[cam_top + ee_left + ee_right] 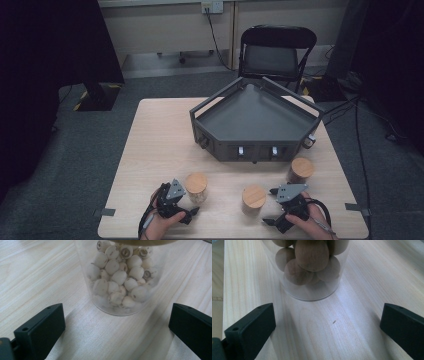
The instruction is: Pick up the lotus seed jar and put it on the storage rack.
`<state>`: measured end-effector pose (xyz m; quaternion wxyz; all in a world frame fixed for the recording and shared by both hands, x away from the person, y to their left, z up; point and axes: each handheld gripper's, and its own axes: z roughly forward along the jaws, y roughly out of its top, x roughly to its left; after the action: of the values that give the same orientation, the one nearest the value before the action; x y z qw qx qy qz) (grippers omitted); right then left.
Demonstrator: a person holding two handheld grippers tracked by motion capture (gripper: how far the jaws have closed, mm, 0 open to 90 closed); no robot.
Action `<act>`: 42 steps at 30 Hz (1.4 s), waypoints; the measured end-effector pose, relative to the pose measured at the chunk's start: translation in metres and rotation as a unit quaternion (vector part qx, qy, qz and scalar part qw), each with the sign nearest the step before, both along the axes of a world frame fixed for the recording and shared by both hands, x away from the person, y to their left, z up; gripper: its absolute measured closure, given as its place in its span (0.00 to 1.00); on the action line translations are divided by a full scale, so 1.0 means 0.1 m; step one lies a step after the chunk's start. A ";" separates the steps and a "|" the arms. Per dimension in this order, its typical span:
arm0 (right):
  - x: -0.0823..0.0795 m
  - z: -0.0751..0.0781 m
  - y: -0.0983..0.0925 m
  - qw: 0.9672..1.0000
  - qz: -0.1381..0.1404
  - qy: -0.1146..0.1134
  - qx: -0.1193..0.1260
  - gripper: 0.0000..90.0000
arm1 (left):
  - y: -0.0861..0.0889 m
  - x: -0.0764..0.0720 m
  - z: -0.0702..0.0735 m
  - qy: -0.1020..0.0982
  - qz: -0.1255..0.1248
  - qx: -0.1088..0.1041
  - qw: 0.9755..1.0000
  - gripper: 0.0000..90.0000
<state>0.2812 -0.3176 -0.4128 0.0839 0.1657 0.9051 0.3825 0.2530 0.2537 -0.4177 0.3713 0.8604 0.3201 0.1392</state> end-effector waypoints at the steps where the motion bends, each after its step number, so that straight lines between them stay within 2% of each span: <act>1: 0.00 0.00 0.00 1.000 0.000 0.000 0.000 0.00 | 0.00 0.00 0.00 0.000 0.001 0.000 1.000 0.00; 14: 0.00 0.00 0.00 1.000 0.000 0.000 0.000 0.00 | -0.02 -0.02 0.00 -0.001 0.010 -0.002 1.000 0.01; 17: 0.00 0.00 0.00 1.000 0.000 0.000 0.000 0.00 | 0.02 -0.03 -0.01 0.002 0.014 -0.018 1.000 0.03; 26: 0.00 0.00 0.00 1.000 0.000 0.000 0.000 0.00 | 0.04 -0.06 0.01 -0.010 0.015 -0.036 0.999 0.03; 29: 0.00 0.00 0.00 1.000 0.000 0.000 0.000 0.00 | 0.03 -0.04 0.02 -0.007 0.014 -0.044 0.999 0.03; 42: 0.00 0.00 0.00 1.000 0.000 0.000 0.000 0.00 | -0.05 0.01 0.00 -0.007 0.027 -0.053 0.998 0.02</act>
<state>0.2813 -0.3176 -0.4128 0.0838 0.1658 0.9051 0.3825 0.2538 0.2491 -0.4181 0.4149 0.8294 0.3480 0.1377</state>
